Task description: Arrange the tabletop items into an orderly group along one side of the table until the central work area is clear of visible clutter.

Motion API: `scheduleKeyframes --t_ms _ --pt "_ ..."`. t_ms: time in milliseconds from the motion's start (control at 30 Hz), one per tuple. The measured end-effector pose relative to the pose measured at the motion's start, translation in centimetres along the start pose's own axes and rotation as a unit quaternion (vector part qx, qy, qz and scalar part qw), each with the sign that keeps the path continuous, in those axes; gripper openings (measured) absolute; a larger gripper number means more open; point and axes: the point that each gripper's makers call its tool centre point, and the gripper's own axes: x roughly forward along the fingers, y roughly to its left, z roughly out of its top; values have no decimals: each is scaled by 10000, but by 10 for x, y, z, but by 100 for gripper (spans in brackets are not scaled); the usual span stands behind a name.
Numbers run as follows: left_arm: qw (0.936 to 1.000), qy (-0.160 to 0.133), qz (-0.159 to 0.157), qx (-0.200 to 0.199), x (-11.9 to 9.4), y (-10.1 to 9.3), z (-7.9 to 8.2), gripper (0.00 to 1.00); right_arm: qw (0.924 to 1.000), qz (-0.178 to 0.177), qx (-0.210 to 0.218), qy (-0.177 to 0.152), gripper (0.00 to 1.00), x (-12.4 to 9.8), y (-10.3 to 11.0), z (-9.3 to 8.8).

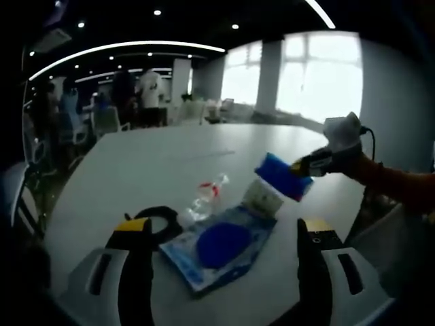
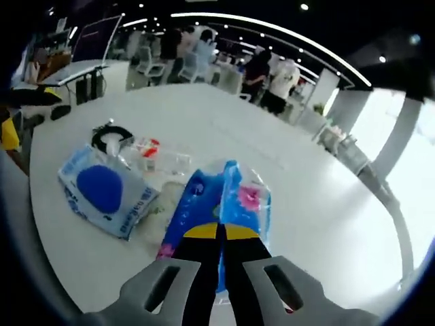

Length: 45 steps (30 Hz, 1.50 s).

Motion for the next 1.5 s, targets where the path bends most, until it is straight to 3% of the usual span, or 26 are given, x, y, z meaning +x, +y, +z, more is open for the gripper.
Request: scheduleKeyframes --t_ms 367,533,700,967,1000,1033,1100,1133,1167,1200,1267,1333,1500 --pt "9999 -48 -56 70 -1 -3 2 85 9967 548 -467 -380 1 -7 39 27" --pt "9999 -37 -128 90 -1 -6 2 85 9909 1005 -654 -607 1 -12 63 38" --pt "9997 -20 -169 189 0 -8 2 84 9798 1591 -907 -797 1 -18 94 48" --pt "9990 -73 -219 378 0 -12 4 82 9631 2170 -1221 -1022 1 -28 126 56" --pt "9989 -60 -215 412 0 -13 4 82 9550 2404 -1354 -1089 1 -32 135 57" --pt "9988 -59 -211 445 0 -13 4 82 9544 2423 -1345 -1113 1 -33 136 57" --pt "9987 -45 -220 457 1 -13 3 81 9444 2694 -1440 -1216 1 -38 146 59" --pt "9987 -40 -223 457 1 -13 3 81 9453 2685 -1385 -1235 1 -39 146 60" --pt "9987 -18 -230 456 1 -13 2 81 9389 2818 -1496 -1293 1 -42 152 61" --pt "9987 5 -233 463 2 -13 1 80 9393 2772 -1515 -1339 1 -43 152 62" --pt "9986 27 -238 473 2 -13 0 80 9316 2871 -1681 -1465 1 -47 157 65" --pt "9986 25 -244 477 2 -14 0 79 9290 2963 -1663 -1464 1 -48 161 65" --pt "9982 24 -232 554 1 -13 1 69 9198 3145 -1812 -1489 1 -53 170 64"
